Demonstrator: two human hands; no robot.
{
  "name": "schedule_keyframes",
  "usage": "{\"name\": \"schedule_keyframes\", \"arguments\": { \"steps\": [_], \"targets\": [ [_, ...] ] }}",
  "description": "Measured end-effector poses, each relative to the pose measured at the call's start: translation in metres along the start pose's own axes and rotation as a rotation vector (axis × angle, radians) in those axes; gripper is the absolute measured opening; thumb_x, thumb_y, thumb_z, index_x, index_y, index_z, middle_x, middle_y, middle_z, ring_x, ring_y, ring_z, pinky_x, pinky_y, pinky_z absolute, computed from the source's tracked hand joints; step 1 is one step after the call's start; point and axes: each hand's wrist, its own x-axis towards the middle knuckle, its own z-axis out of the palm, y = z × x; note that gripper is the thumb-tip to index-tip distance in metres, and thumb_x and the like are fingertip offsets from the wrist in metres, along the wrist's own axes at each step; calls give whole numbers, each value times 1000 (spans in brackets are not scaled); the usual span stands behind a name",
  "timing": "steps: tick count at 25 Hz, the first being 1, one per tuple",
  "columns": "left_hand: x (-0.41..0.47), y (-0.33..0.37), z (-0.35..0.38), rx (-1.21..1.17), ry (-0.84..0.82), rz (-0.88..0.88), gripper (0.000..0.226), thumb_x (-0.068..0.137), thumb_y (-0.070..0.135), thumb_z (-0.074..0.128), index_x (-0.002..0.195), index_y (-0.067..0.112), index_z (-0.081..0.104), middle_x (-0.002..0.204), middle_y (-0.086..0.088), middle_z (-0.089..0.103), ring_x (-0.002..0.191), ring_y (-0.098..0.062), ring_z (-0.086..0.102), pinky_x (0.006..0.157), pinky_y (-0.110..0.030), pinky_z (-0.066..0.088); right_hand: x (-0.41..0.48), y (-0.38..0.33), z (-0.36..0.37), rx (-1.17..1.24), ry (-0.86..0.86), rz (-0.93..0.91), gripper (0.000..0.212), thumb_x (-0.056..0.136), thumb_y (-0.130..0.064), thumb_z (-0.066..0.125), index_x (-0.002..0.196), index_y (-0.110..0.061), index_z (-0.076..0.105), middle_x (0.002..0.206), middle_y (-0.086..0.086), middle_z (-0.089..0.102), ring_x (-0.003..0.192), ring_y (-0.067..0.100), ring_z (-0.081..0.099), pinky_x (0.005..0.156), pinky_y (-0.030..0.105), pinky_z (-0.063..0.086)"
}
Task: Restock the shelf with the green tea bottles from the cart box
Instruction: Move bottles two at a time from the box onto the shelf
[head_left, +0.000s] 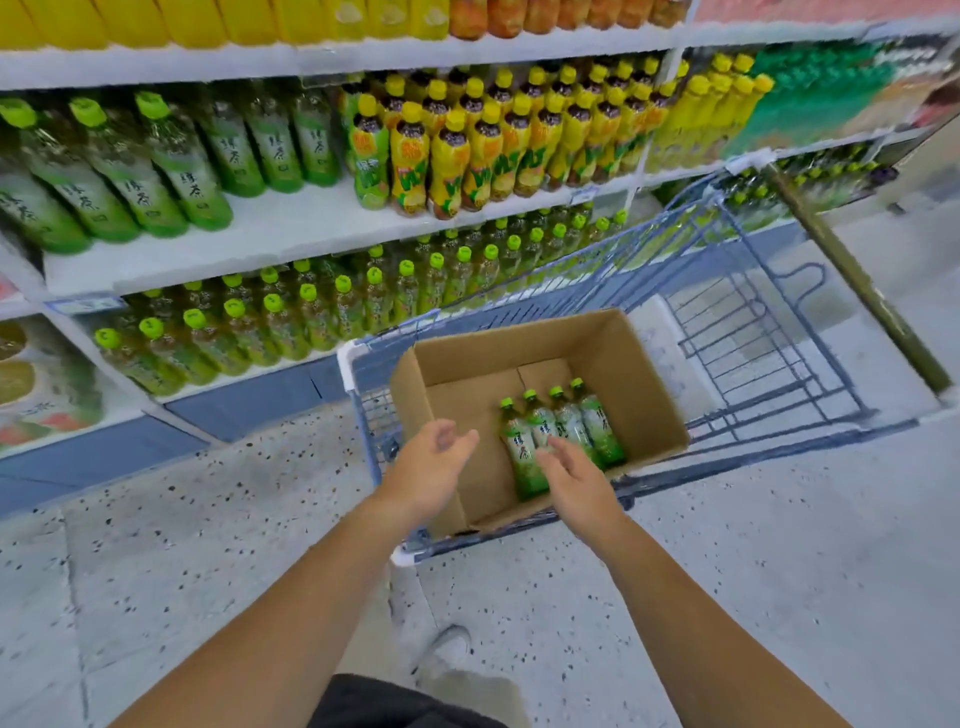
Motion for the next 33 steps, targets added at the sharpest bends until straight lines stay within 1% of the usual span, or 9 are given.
{"name": "schedule_keyframes", "arguments": {
  "steps": [5,12,17,19,20,22,25,27,33],
  "targets": [
    [61,-11,39,132,-91,-154,67,98,56,47,151,15,37,149,-5,48,131,-25,50,108,-35,39,65,0,-41,-132,-12,71,56,101,-50,44,151,-25,39,148,-1,47,134,20,46,109,36,35],
    [170,-24,99,273,-128,-240,67,99,53,45,150,12,36,146,-7,51,128,-25,53,97,-27,37,181,44,-51,-252,-42,149,57,102,-49,44,151,-21,39,146,3,51,132,20,49,105,33,35],
    [236,-61,147,290,-115,-384,60,100,47,49,146,9,43,146,-10,50,129,-29,50,90,-27,36,250,92,-45,-361,-123,188,56,103,-45,42,148,-11,43,140,13,56,115,26,58,93,32,41],
    [262,-79,171,264,-103,-440,43,100,41,53,128,8,57,128,-11,61,107,-28,58,84,-27,37,284,114,-47,-427,-170,212,57,103,-46,41,148,-12,41,129,13,61,100,28,62,89,34,46],
    [274,-89,182,245,-82,-458,28,100,37,56,107,10,61,108,-7,64,91,-23,57,82,-28,39,300,125,-48,-441,-184,229,58,102,-47,41,150,-14,38,121,10,62,91,25,63,83,34,49],
    [294,-108,199,207,-35,-501,29,98,31,61,76,19,46,80,4,52,80,-17,51,78,-28,40,329,143,-45,-470,-211,242,60,101,-47,40,151,-15,36,106,4,62,75,19,61,68,31,47],
    [314,-129,218,146,40,-536,24,91,28,71,98,16,51,100,-2,60,101,-26,61,79,-27,41,358,166,-33,-549,-261,236,44,103,-44,39,131,-11,47,101,6,61,80,22,62,68,33,47],
    [322,-140,226,113,74,-526,48,85,31,77,122,12,51,116,-5,62,112,-28,62,81,-27,43,368,177,-24,-621,-287,217,38,101,-43,47,115,-8,53,98,10,63,79,24,60,62,32,44],
    [333,-151,246,66,191,-491,52,78,30,84,119,14,56,108,2,65,101,-20,62,80,-28,46,385,178,-17,-798,-334,151,51,82,-47,76,109,-6,61,103,8,64,94,25,63,71,32,48]
  ]
}}
